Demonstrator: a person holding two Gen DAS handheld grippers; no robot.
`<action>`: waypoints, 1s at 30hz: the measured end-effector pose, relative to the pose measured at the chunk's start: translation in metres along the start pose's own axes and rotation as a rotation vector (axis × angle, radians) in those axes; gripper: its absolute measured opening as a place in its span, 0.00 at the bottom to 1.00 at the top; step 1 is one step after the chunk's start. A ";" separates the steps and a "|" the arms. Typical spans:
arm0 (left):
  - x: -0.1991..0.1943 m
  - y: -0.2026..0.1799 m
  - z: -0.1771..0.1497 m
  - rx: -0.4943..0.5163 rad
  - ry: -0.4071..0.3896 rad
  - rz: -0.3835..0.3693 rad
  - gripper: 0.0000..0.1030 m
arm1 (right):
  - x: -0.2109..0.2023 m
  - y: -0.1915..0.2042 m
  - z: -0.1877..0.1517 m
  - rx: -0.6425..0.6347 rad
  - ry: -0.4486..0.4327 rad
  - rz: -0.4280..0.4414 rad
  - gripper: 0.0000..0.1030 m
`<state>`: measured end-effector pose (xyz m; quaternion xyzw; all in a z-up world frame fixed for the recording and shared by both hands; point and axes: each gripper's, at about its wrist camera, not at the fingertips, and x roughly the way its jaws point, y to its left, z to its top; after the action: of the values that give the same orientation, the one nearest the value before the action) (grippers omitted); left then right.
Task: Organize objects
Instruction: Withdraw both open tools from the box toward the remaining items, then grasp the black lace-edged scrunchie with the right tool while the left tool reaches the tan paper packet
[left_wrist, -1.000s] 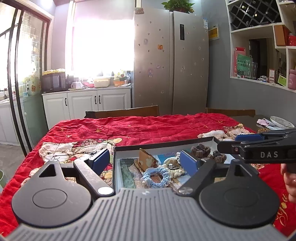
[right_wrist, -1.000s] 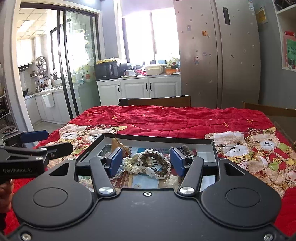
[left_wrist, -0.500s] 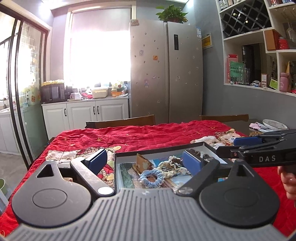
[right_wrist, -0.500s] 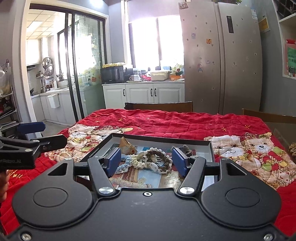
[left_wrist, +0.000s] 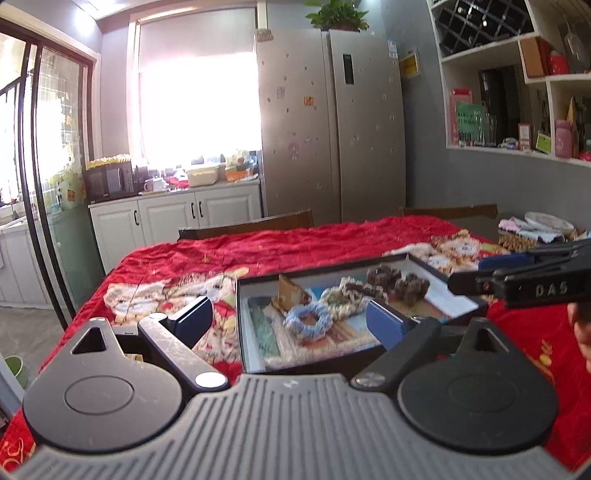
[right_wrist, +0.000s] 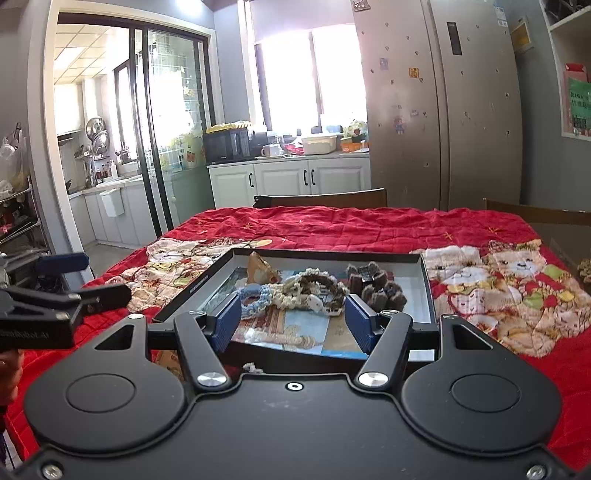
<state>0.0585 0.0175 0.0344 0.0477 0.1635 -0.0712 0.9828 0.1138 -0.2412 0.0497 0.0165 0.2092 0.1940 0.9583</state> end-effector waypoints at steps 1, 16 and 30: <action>0.002 0.000 -0.005 0.002 0.012 0.003 0.92 | 0.001 0.000 -0.002 0.002 0.002 0.003 0.59; 0.027 -0.012 -0.045 0.051 0.120 -0.022 0.92 | 0.028 0.013 -0.045 -0.013 0.096 0.020 0.56; 0.054 -0.004 -0.067 0.001 0.195 -0.020 0.92 | 0.057 0.021 -0.069 -0.033 0.176 0.010 0.52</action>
<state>0.0870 0.0145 -0.0464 0.0531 0.2591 -0.0762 0.9614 0.1260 -0.2038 -0.0337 -0.0151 0.2892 0.2030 0.9354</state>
